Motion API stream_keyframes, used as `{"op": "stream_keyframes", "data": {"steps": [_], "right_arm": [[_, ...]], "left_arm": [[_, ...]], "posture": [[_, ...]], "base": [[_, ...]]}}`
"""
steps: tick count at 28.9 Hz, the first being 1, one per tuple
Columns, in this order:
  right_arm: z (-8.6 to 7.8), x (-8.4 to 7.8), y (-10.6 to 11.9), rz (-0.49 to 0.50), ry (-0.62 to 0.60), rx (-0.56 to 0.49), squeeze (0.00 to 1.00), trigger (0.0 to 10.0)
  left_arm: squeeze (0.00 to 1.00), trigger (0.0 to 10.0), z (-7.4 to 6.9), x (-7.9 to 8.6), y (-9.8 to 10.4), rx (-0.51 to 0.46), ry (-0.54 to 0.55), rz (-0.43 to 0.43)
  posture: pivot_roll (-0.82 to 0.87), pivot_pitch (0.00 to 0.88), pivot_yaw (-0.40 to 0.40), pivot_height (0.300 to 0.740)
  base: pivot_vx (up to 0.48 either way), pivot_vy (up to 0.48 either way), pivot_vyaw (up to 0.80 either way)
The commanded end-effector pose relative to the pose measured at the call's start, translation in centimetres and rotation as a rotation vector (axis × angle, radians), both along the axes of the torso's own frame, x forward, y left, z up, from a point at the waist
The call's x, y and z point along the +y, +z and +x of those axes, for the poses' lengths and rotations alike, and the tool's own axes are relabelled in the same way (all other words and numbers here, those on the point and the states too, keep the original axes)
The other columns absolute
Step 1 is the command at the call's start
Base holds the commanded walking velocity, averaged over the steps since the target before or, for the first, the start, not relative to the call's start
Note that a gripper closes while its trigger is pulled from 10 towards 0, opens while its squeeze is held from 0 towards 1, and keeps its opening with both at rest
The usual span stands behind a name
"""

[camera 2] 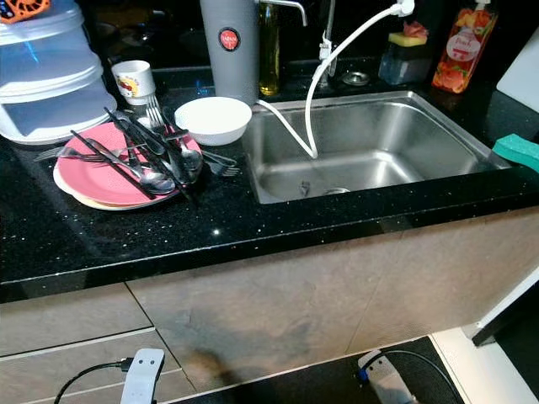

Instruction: Kitchen organization

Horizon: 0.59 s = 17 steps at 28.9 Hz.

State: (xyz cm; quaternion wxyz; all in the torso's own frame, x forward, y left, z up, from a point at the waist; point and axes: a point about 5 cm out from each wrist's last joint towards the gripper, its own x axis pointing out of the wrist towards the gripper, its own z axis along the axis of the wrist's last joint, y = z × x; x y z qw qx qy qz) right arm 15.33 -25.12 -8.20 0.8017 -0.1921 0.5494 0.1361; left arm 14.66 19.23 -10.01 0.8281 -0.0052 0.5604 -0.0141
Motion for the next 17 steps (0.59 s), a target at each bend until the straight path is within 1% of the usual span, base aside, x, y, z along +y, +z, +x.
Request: {"op": "stream_keyframes", "data": {"steps": [1, 7, 11, 17], "right_arm": [[-0.30, 0.58, -0.34, 0.004, -0.002, 0.012, 0.00, 10.0], [-0.49, 1.07, -0.59, 0.002, 0.007, 0.025, 0.00, 10.0], [-0.59, 1.04, -0.62, -0.002, 0.017, 0.029, 0.00, 10.0], [-0.98, 0.94, -0.75, -0.014, 0.035, 0.049, 0.00, 10.0]], "left_arm": [[0.00, 10.0, 0.06, 0.32, 0.06, -0.003, 0.006, 0.013], [0.00, 10.0, 0.04, 0.33, 0.05, -0.003, 0.007, 0.017], [0.00, 10.0, 0.05, 0.36, 0.05, -0.007, 0.013, 0.024], [0.00, 10.0, -0.10, 0.55, 0.00, -0.006, 0.060, 0.049]], "posture": [[0.04, 0.000, 0.005, 0.740], [0.04, 0.000, 0.002, 0.740], [0.04, 0.000, -0.001, 0.740], [0.06, 0.000, -0.008, 0.740]], "base": [[0.000, 0.000, 0.78], [0.000, 0.000, 0.77], [0.000, 0.000, 0.77], [0.000, 0.000, 0.78]]}}
